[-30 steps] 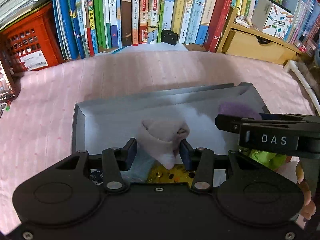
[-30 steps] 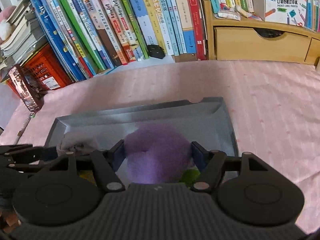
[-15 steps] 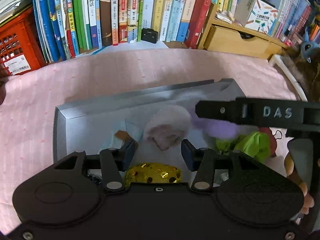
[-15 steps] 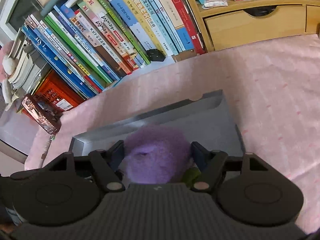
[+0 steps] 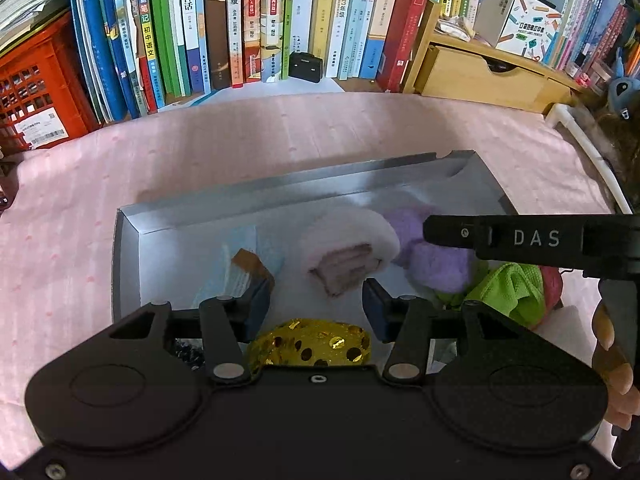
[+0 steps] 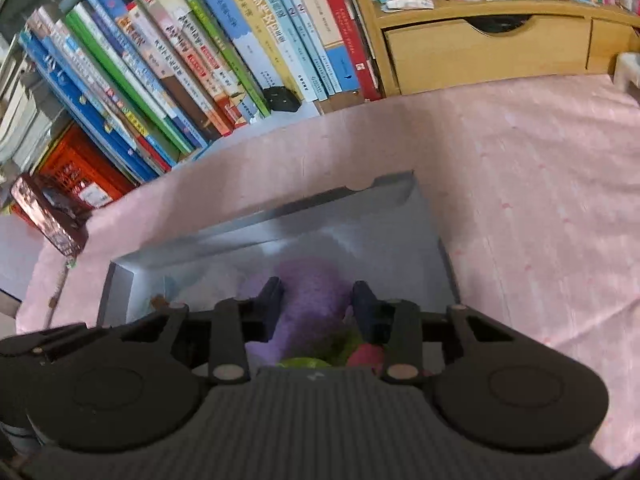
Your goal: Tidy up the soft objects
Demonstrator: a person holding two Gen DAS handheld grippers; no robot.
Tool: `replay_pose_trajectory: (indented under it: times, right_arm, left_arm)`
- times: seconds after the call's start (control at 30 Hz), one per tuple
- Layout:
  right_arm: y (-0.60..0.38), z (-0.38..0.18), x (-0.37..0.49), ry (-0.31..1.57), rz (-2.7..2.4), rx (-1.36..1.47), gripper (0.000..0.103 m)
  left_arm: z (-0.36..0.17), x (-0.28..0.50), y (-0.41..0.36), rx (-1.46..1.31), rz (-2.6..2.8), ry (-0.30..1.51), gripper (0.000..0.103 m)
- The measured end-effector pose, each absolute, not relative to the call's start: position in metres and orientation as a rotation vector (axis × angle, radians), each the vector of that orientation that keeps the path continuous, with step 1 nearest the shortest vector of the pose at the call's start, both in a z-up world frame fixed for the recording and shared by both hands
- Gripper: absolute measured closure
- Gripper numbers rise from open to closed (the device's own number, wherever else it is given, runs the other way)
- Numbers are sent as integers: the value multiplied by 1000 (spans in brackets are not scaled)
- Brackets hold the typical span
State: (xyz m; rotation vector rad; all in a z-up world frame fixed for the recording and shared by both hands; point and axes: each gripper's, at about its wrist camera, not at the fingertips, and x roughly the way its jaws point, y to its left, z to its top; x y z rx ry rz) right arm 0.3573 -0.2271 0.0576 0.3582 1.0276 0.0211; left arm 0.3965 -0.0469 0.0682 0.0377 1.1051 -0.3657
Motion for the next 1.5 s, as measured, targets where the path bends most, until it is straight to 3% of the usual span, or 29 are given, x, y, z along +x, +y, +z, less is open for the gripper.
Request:
replay_pose_trajectory:
  times: [0.27,0.37,0.63,1.2,1.5]
  right_arm:
    - [-227,71,352,997,30,358,56]
    - [-227,81,346,966,41,359,42]
    - [-224,109,325,889,39,315,36]
    - [-212,161,249,680,58,178,19]
    - [-202,175,190,536,92,74,13]
  left_arm:
    - [81,390,-43,41,-355,1084,54]
    - [89,386,-42,41,-350,1067,54]
    - [119,365,-38,45,-339,1004,51]
    - [175,282,-24,64,-319,780,31]
    - [186,225,-14,64,-319,650,25]
